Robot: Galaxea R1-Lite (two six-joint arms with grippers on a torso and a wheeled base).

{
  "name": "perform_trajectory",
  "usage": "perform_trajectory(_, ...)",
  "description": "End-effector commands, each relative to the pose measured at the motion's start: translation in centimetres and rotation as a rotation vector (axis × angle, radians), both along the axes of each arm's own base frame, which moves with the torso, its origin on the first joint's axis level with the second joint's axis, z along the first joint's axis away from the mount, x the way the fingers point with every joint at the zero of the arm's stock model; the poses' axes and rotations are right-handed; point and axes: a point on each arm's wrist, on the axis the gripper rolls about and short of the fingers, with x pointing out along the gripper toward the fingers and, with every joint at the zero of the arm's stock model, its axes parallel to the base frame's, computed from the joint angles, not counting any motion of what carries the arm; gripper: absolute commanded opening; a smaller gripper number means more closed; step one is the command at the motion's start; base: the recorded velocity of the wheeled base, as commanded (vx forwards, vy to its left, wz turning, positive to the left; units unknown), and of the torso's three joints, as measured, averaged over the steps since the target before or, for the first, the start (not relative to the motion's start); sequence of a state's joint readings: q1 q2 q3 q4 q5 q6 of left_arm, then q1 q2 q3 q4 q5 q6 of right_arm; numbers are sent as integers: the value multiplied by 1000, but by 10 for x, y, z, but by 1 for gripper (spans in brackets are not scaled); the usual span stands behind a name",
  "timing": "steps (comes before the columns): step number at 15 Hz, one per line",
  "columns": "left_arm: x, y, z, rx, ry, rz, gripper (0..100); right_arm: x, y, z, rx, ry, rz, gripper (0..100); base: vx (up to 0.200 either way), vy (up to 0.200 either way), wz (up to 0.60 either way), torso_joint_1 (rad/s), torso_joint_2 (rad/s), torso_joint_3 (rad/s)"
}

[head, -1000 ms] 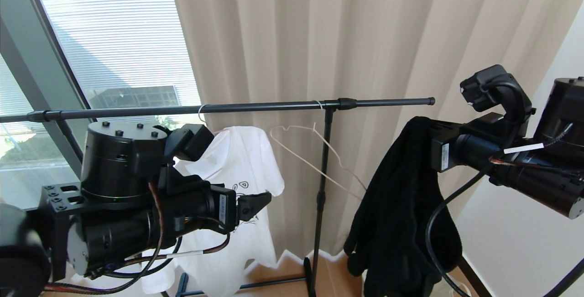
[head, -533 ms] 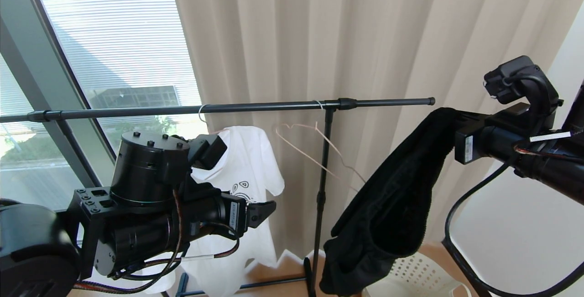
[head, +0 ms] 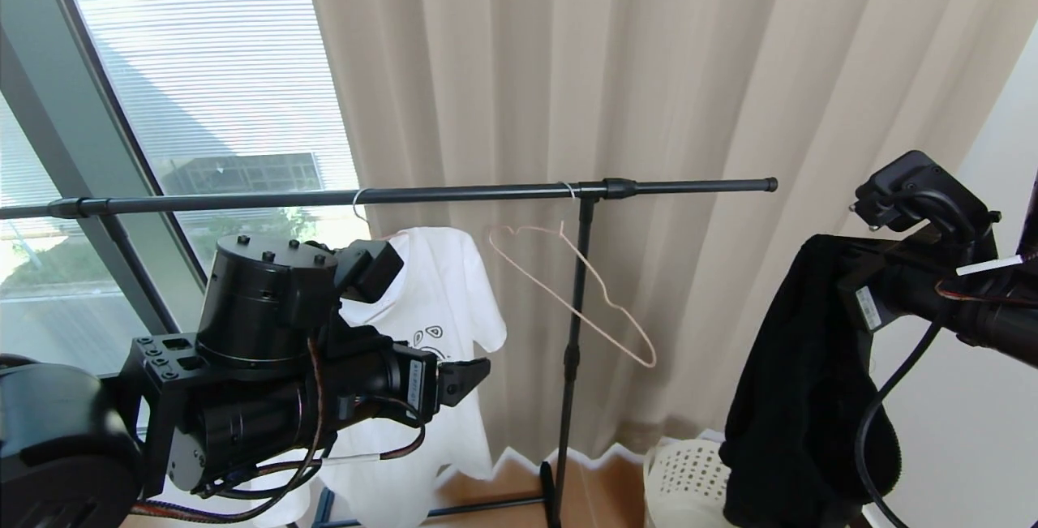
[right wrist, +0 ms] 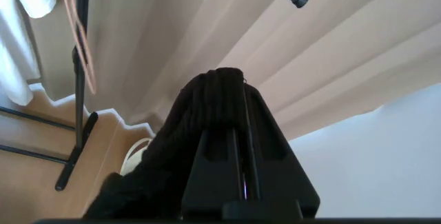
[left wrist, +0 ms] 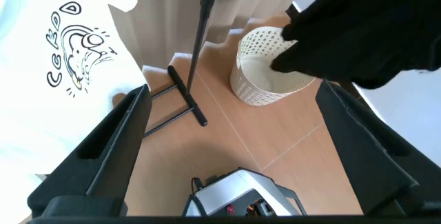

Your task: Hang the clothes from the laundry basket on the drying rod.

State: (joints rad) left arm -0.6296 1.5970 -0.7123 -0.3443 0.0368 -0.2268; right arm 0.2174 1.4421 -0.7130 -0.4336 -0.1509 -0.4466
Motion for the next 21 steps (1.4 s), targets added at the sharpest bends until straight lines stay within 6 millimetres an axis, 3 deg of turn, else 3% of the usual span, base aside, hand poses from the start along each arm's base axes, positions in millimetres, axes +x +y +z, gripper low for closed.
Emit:
perform_trajectory(1,0,0,0,0,1,-1,100,0,0,-1,-1,5,-2,0,0,-200,0,12,17,7)
perform_trajectory(5,2,-1,0,-2,2,2,100,0,0,-1,-1,3,-2,0,0,-200,0,3,4,-1)
perform_trajectory(11,4,-1,-4,7,9,11,100,0,0,-2,-2,6,-2,0,200,0,0,-1,2,2)
perform_trajectory(15,7,-4,-6,0,-21,32,100,0,0,-2,-3,11,-2,0,0,0,0,0,0,0)
perform_trajectory(17,16,-11,-13,42,-23,82,100,1,1,-4,-4,17,2,0,0,0,0,0,0,0)
perform_trajectory(21,46,-53,-45,107,10,160,100,-1,5,-4,-5,18,19,0,0,0,0,0,0,0)
